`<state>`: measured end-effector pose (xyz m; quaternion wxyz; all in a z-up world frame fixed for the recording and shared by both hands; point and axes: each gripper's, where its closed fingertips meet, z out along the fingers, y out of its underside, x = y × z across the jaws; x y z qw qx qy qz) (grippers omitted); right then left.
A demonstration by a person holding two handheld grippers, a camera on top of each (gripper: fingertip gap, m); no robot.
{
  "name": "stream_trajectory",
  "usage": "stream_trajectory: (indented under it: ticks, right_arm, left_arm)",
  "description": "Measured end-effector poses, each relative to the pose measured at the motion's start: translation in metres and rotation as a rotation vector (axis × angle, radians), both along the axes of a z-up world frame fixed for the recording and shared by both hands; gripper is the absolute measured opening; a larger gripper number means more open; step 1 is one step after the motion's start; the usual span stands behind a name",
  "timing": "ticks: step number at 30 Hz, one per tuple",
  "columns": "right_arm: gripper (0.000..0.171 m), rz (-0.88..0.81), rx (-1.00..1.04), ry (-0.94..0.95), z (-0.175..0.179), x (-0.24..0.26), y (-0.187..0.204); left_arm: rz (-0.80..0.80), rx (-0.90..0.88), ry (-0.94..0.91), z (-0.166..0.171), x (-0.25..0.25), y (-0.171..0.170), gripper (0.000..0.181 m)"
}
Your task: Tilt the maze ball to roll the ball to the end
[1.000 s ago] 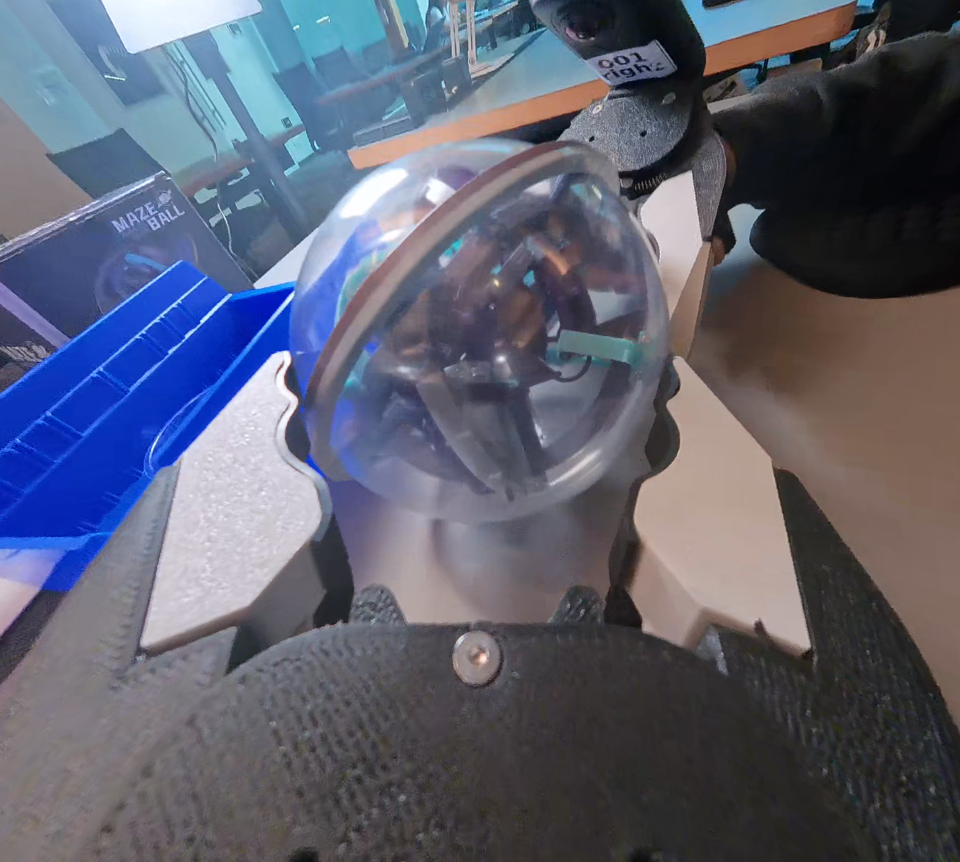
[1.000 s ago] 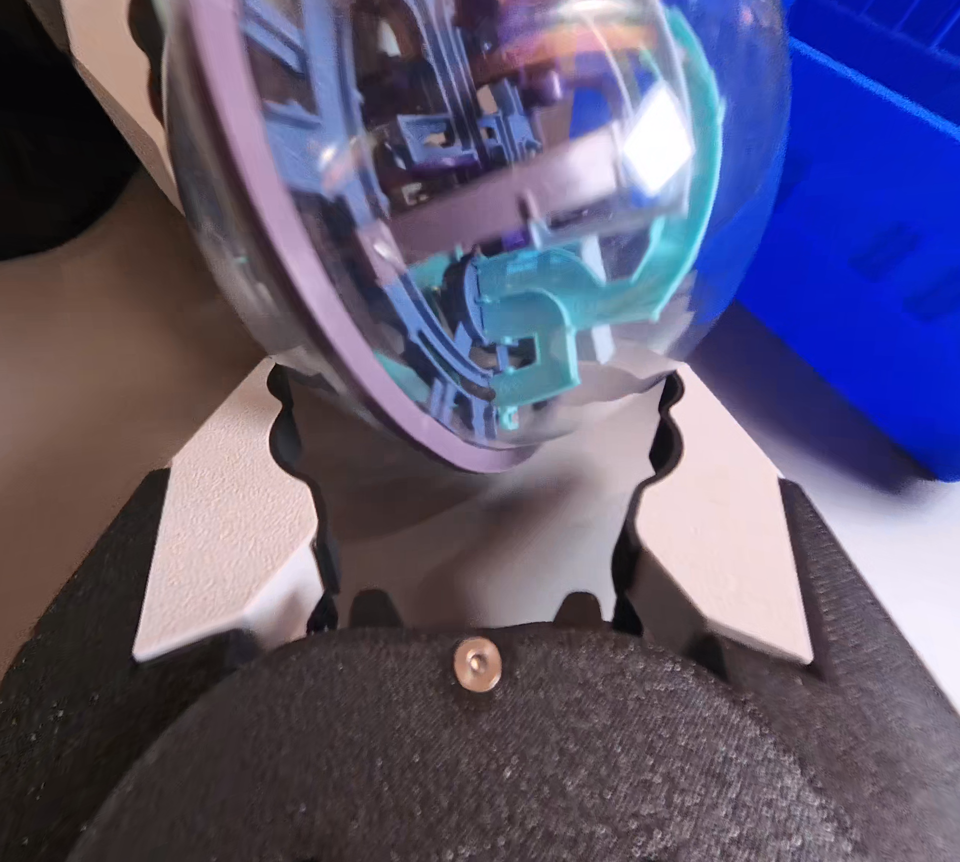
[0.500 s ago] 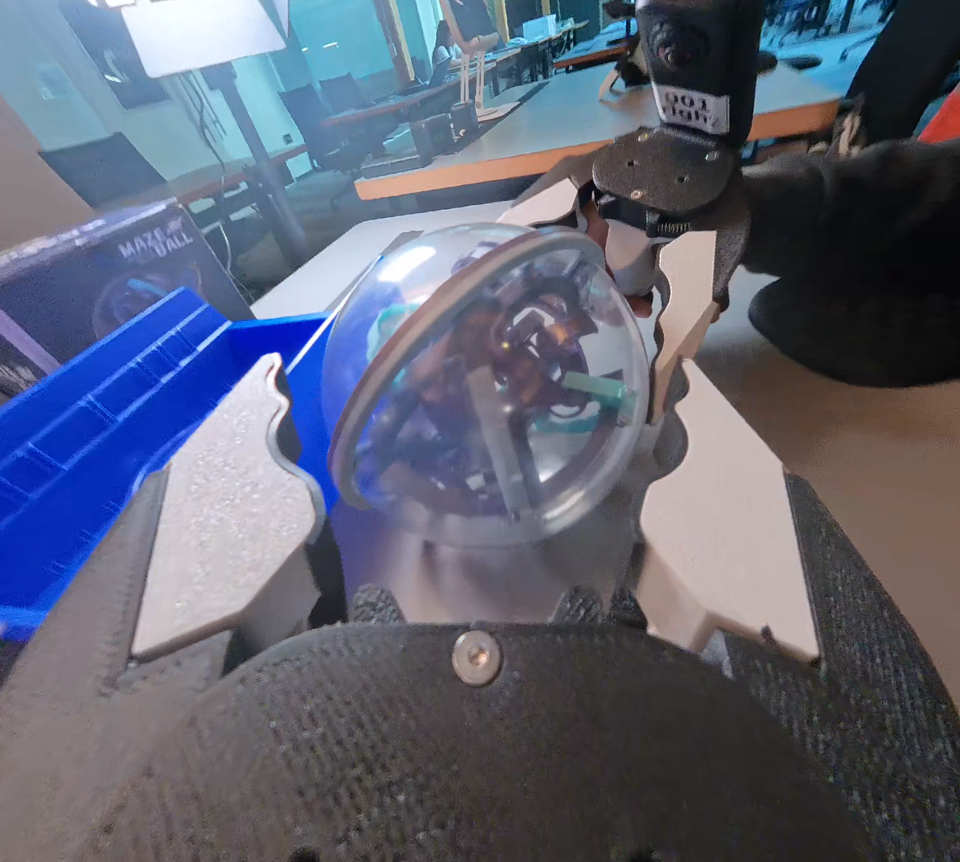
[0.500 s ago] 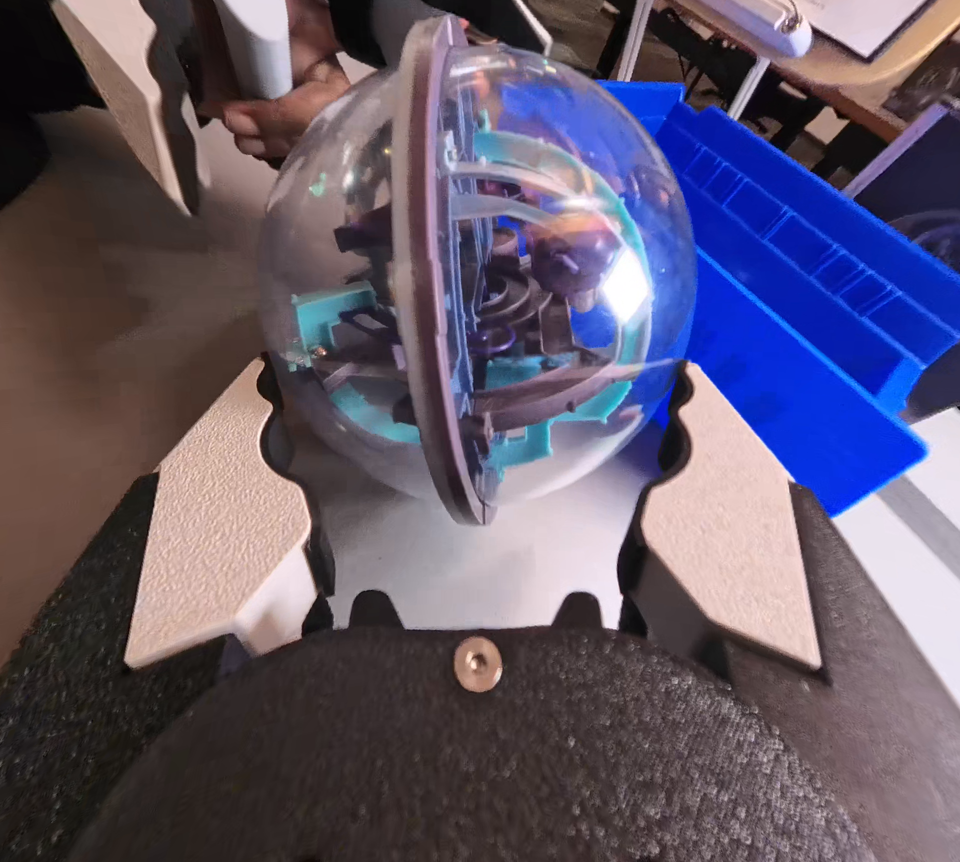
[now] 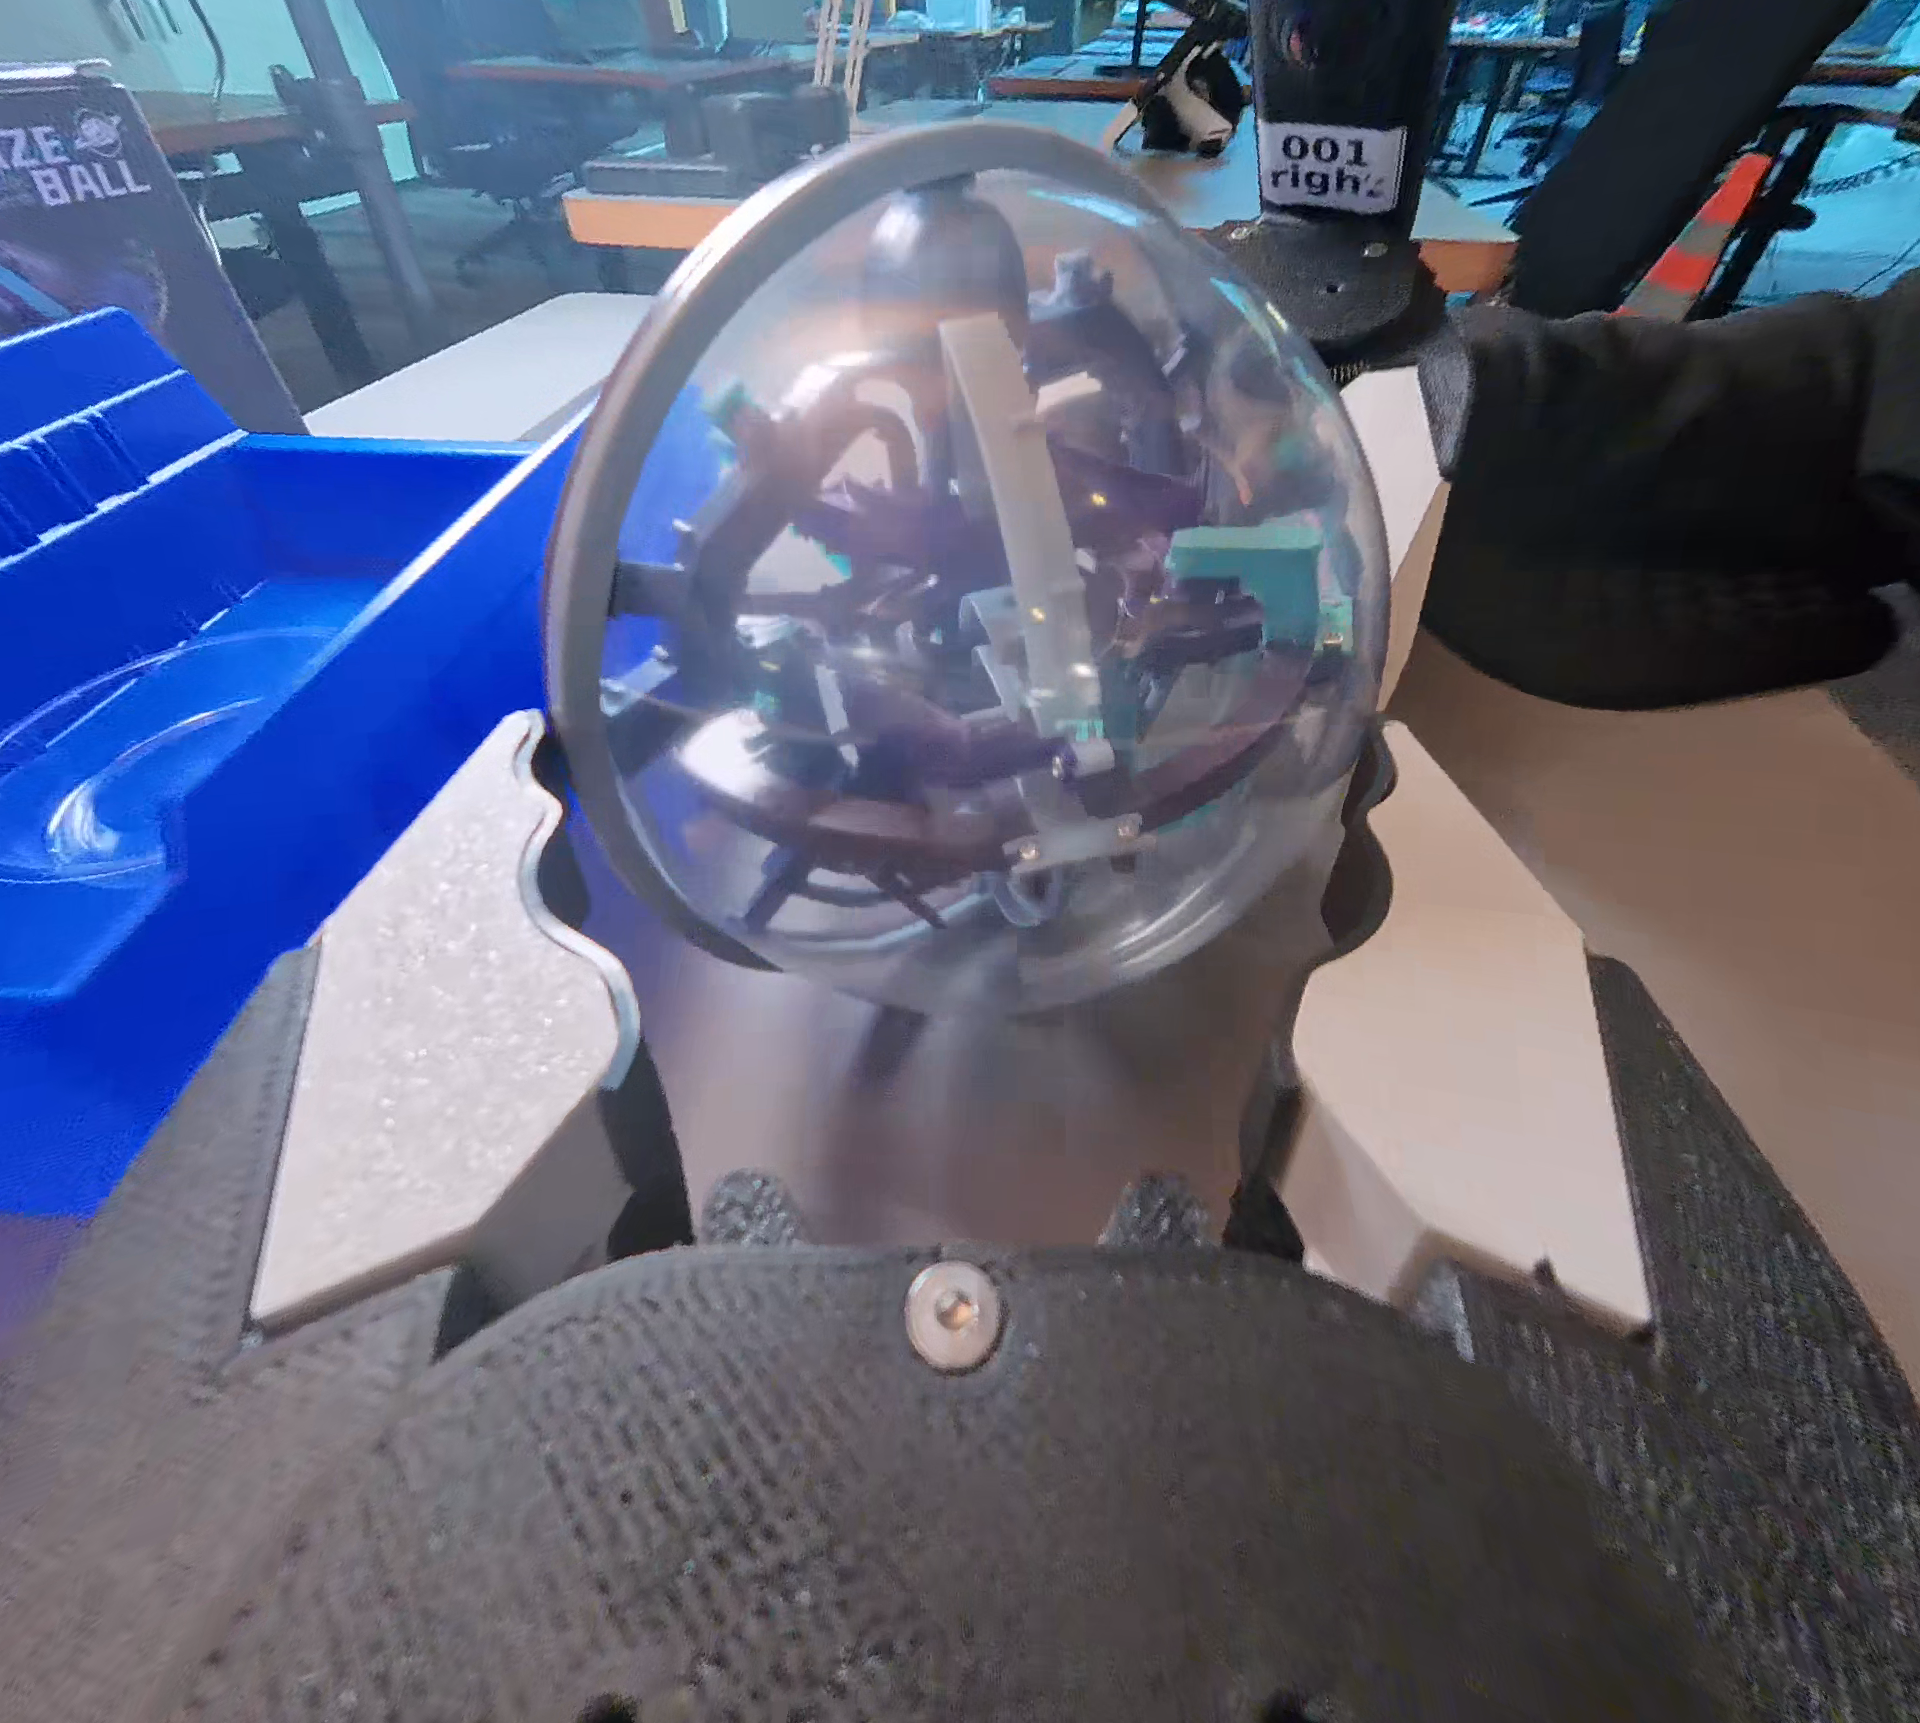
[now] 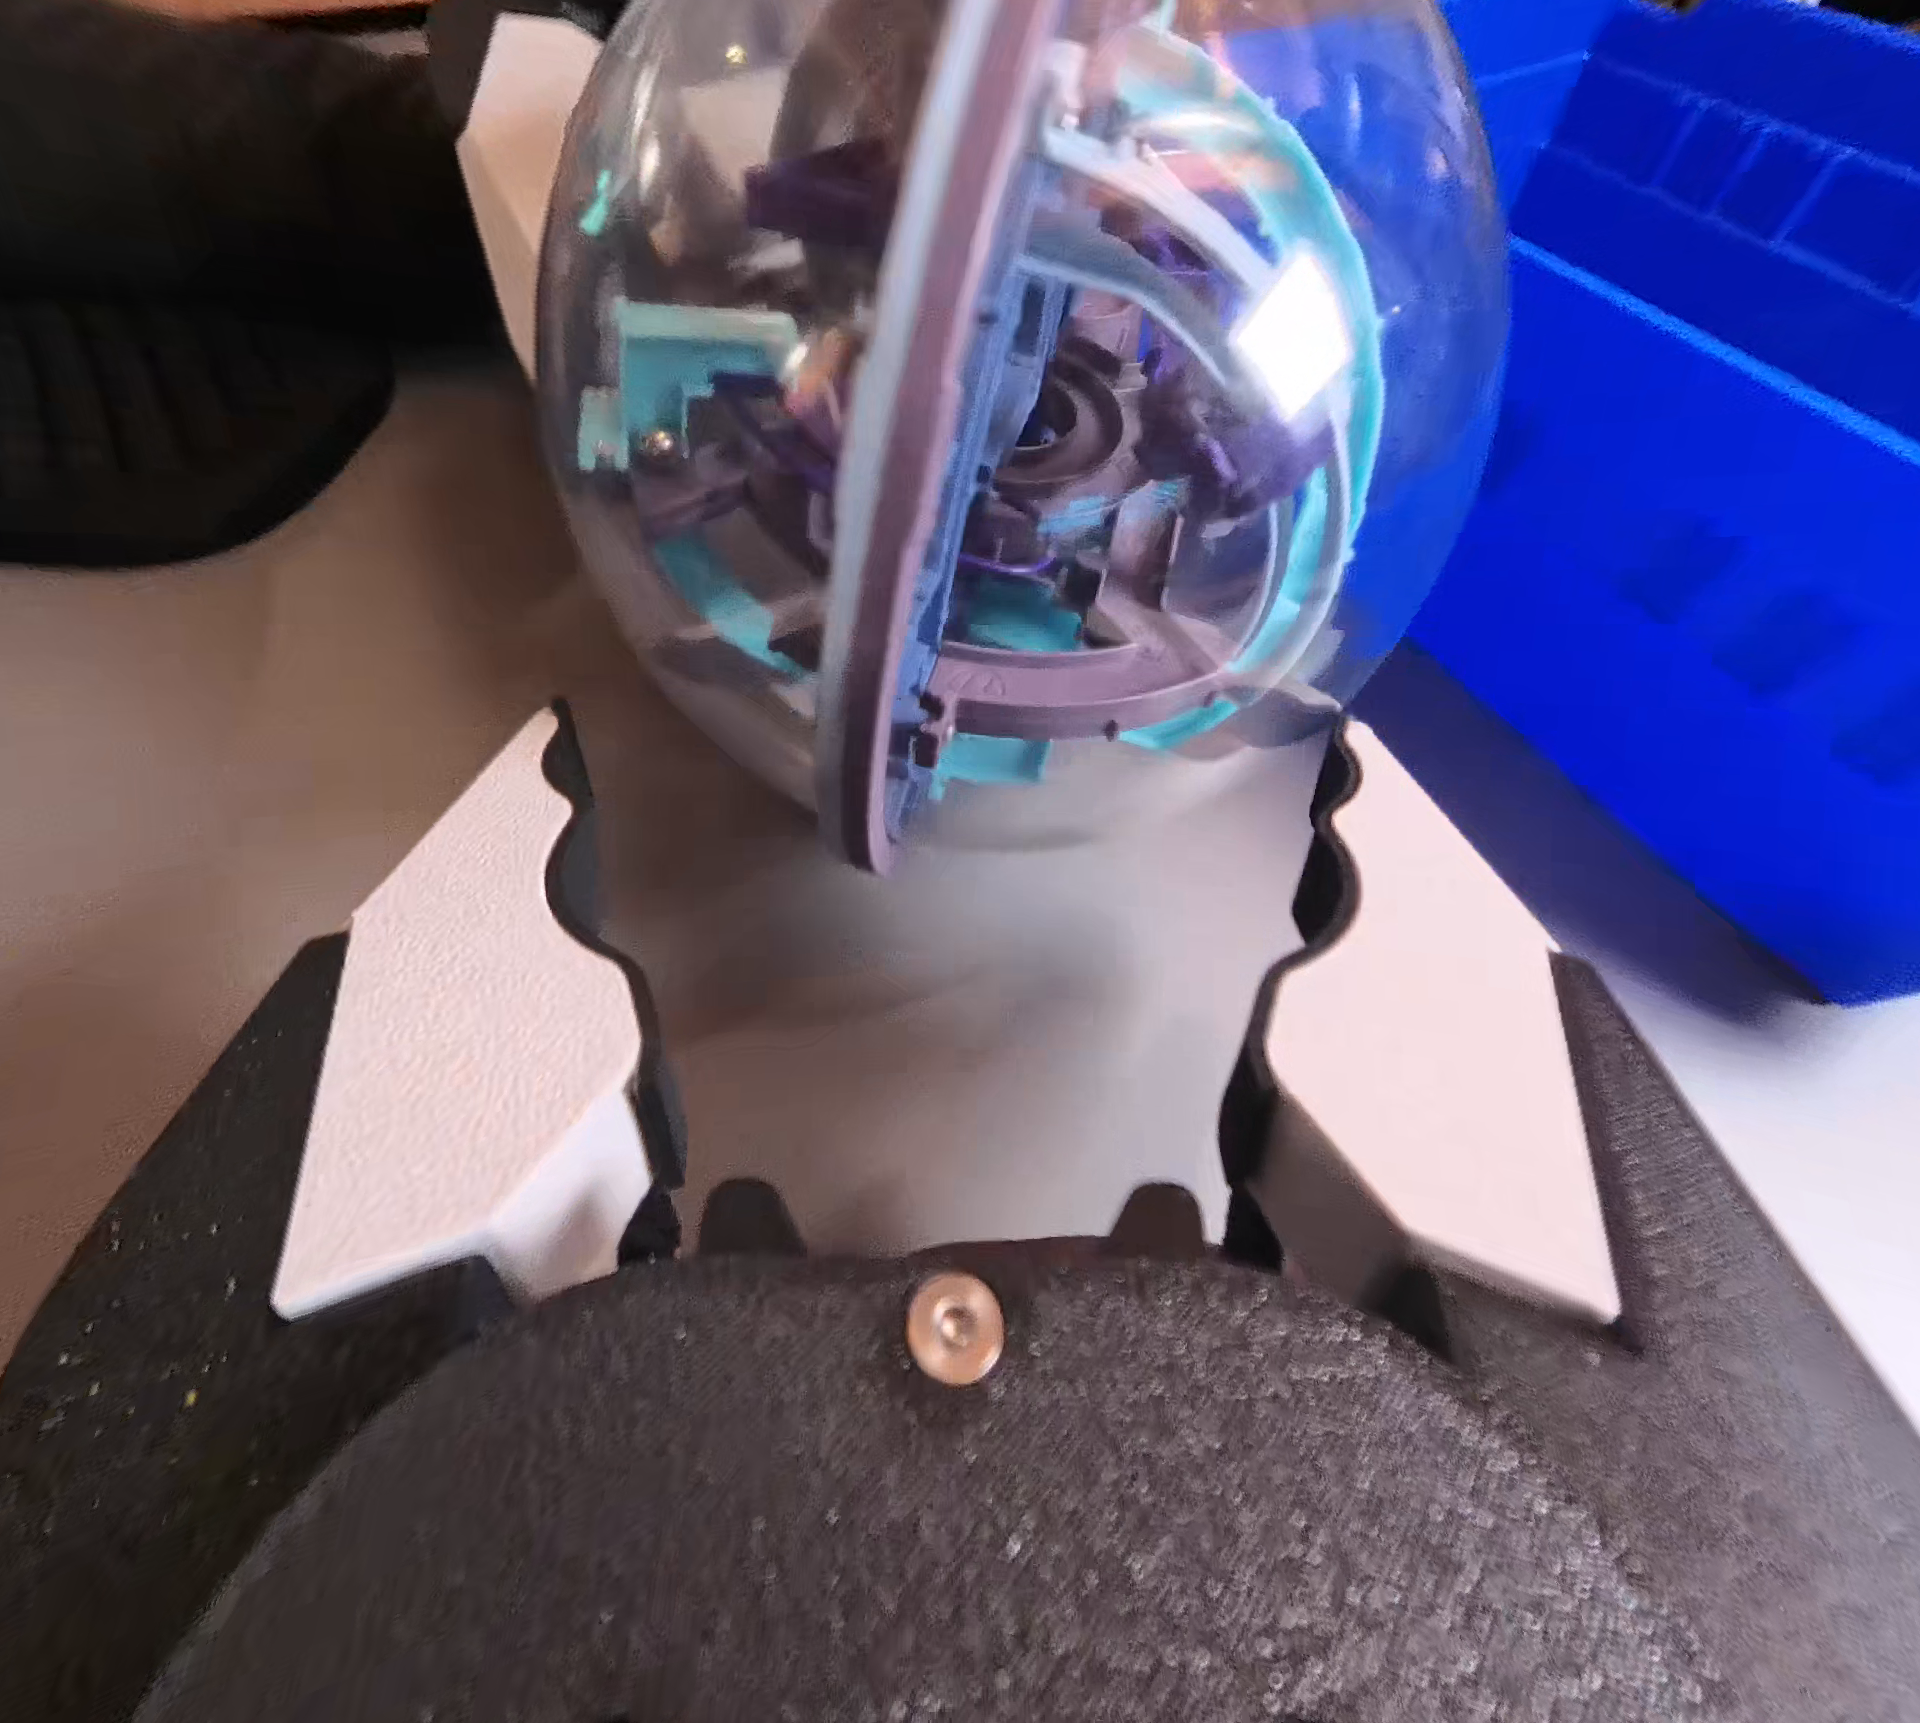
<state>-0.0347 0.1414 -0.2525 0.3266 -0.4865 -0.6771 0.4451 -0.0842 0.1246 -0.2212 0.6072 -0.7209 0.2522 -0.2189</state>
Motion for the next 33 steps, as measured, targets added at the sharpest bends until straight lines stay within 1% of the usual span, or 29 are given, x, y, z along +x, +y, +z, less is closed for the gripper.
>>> stream_trajectory:
  ticks: [2,5,8,10,11,15,19,21,25,33]
  right_arm:
    - [0.136,0.007,0.039,0.026,0.003,0.0,0.001]
    - [0.137,-0.016,0.043,0.085,0.012,-0.003,0.007]
    - [0.134,0.01,0.04,0.091,0.01,-0.005,-0.003]
    - [0.136,0.014,0.051,0.093,0.008,-0.007,-0.009]
    - [0.133,0.006,0.059,0.096,0.008,-0.008,-0.009]
    - [0.132,-0.002,0.02,0.109,0.015,-0.009,-0.013]
    - [0.132,-0.012,0.009,0.104,0.017,-0.008,-0.014]
    - [0.132,-0.009,0.007,0.099,0.016,-0.008,-0.014]
    - [0.132,0.007,0.041,0.069,0.005,-0.008,-0.015]
    - [0.131,0.015,0.107,0.022,-0.009,-0.01,-0.019]
  left_arm:
    - [-0.01,0.027,0.004,0.004,-0.003,-0.003,0.143]
    - [-0.054,0.076,0.038,0.01,0.0,-0.01,0.141]
    - [-0.075,0.114,0.064,0.011,0.004,-0.014,0.14]
    - [-0.074,0.107,0.052,0.011,0.004,-0.016,0.14]
    - [-0.075,0.092,0.037,0.01,0.002,-0.017,0.14]
    - [-0.084,0.015,-0.038,0.005,-0.002,-0.02,0.14]
    - [-0.091,-0.006,-0.067,0.004,-0.002,-0.02,0.14]
    - [-0.088,0.007,-0.06,0.005,-0.001,-0.02,0.14]
    - [-0.074,0.113,0.023,0.014,0.004,-0.023,0.139]
    - [-0.084,0.165,0.062,0.027,0.008,-0.027,0.135]
